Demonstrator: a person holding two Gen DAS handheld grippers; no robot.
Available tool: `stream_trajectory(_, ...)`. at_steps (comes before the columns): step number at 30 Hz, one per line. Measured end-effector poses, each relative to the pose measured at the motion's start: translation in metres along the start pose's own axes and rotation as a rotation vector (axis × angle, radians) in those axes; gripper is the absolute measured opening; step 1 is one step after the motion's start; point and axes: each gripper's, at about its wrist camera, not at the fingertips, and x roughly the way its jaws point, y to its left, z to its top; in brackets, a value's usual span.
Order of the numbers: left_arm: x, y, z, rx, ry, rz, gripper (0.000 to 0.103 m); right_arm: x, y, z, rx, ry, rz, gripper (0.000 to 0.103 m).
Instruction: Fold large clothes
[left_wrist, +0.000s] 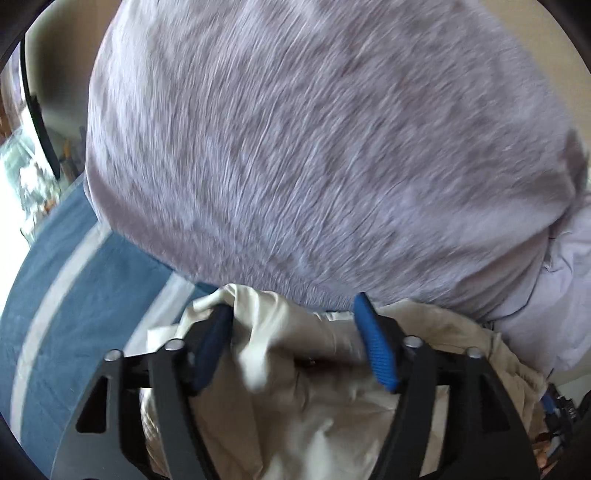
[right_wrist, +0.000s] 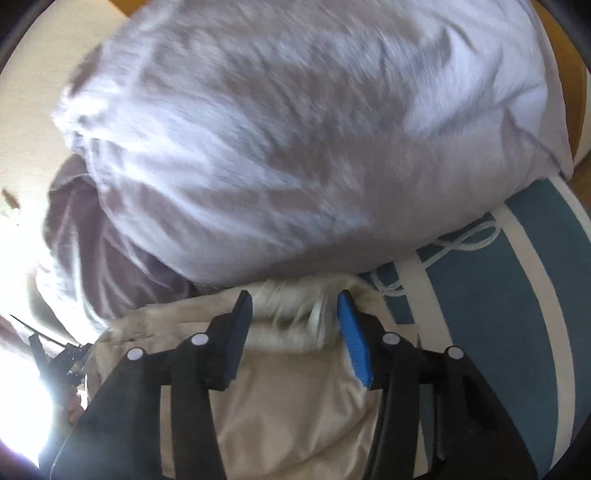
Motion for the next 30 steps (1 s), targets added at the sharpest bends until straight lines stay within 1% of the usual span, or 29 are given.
stream_trajectory(2,-0.011,-0.004,0.002,0.024,-0.034,0.013,0.079,-0.008,0.012,-0.003,-0.039,-0.014,0.005,0.05)
stream_trajectory(3,-0.016,-0.007,0.002,0.035,-0.045,0.019,0.08,-0.011,0.022,-0.007,-0.069,-0.018,0.013,0.051)
stream_trajectory(5,-0.022,-0.011,-0.002,0.051,-0.041,0.013,0.08,-0.012,0.043,-0.015,-0.136,-0.013,0.033,0.054)
stream_trajectory(9,-0.024,-0.033,-0.022,0.104,-0.028,0.001,0.08,0.008,0.085,-0.033,-0.255,0.059,0.069,0.054)
stream_trajectory(13,-0.023,-0.058,-0.045,0.177,-0.012,0.012,0.08,0.031,0.12,-0.055,-0.331,0.125,0.095,0.054)
stream_trajectory(16,-0.025,-0.08,-0.061,0.246,-0.012,0.023,0.08,0.047,0.143,-0.068,-0.397,0.156,0.088,0.054)
stream_trajectory(20,-0.02,-0.099,-0.075,0.313,-0.018,0.035,0.08,0.072,0.16,-0.079,-0.453,0.199,0.031,0.053)
stream_trajectory(21,-0.019,-0.101,-0.077,0.318,-0.018,0.035,0.08,0.08,0.163,-0.082,-0.458,0.21,0.018,0.05)
stream_trajectory(22,-0.018,-0.103,-0.079,0.322,-0.018,0.034,0.08,0.086,0.166,-0.084,-0.463,0.216,0.007,0.041)
stream_trajectory(23,-0.017,-0.105,-0.079,0.327,-0.019,0.035,0.08,0.093,0.166,-0.088,-0.474,0.223,-0.007,0.026)
stream_trajectory(24,-0.017,-0.11,-0.081,0.331,-0.021,0.038,0.08,0.096,0.164,-0.089,-0.479,0.228,-0.013,0.018)
stream_trajectory(25,-0.016,-0.111,-0.081,0.334,-0.023,0.042,0.08,0.096,0.162,-0.088,-0.48,0.229,-0.02,0.007)
stream_trajectory(26,-0.015,-0.113,-0.08,0.336,-0.024,0.045,0.08,0.099,0.161,-0.089,-0.476,0.225,-0.029,0.004)
stream_trajectory(28,-0.013,-0.114,-0.079,0.343,-0.032,0.053,0.08,0.099,0.164,-0.086,-0.469,0.202,-0.027,0.002)
stream_trajectory(30,-0.013,-0.114,-0.077,0.349,-0.046,0.069,0.08,0.096,0.171,-0.08,-0.482,0.159,-0.035,0.002)
